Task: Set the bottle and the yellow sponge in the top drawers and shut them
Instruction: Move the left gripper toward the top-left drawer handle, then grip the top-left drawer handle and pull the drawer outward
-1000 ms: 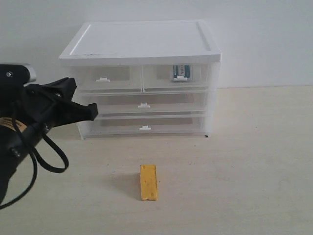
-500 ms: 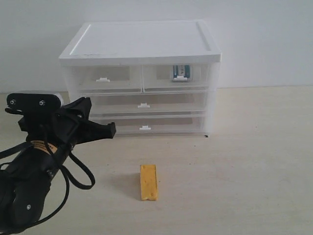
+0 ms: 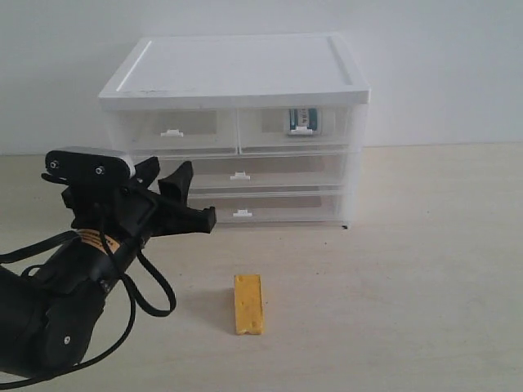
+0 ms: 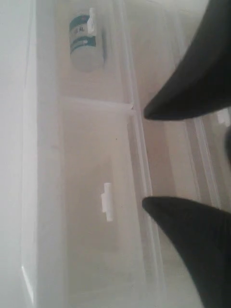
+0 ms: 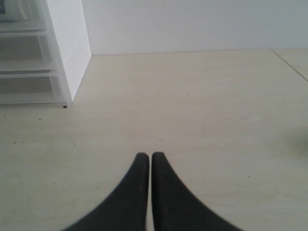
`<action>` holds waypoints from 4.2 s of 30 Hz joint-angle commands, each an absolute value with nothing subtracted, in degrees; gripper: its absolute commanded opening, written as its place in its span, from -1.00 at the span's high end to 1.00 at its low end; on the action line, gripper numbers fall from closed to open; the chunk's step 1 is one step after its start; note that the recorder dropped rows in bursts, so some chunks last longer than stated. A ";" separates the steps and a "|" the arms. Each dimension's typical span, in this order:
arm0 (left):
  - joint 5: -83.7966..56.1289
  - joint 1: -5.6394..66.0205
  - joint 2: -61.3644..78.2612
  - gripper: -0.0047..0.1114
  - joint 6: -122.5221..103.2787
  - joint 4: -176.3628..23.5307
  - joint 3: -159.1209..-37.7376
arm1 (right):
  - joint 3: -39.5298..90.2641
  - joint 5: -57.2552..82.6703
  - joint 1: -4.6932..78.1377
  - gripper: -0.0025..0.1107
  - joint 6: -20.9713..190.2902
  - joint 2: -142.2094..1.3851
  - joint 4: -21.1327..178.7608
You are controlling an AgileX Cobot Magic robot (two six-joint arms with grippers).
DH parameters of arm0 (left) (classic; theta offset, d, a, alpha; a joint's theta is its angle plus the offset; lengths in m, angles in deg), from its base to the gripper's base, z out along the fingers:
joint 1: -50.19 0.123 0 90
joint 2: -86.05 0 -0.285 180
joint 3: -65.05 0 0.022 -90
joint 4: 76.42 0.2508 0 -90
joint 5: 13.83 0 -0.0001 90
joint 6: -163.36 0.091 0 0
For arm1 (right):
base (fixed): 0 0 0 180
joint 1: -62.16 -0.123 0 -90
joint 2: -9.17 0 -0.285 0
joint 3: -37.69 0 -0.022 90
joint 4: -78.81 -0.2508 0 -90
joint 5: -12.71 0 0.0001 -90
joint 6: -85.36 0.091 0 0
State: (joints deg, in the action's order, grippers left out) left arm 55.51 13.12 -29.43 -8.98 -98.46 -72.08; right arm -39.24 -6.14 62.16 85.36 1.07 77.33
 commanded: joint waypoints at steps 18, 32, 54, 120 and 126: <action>56.13 12.91 -35.91 -0.24 -3.74 -109.92 -83.59 | -39.53 -5.79 62.22 0.96 85.36 1.39 76.97; 56.13 13.77 -39.16 -0.24 -0.67 -112.15 -88.07 | -39.53 -5.79 62.22 0.96 85.36 1.39 76.97; 56.13 18.54 -39.16 -0.18 -4.33 -105.92 -89.05 | -39.53 -5.79 62.22 0.96 85.36 1.39 76.97; 56.13 4.72 -29.29 0.84 6.30 -119.38 -77.03 | -39.53 -5.79 62.22 0.96 85.36 1.39 76.97; 56.13 2.17 -28.97 0.84 6.30 -121.69 -74.82 | -39.53 -5.79 62.22 0.96 85.36 1.39 76.97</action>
State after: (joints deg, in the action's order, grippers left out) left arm 55.85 3.86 -29.56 5.49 -121.22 -75.62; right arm -39.24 -6.14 62.16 85.36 1.07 76.86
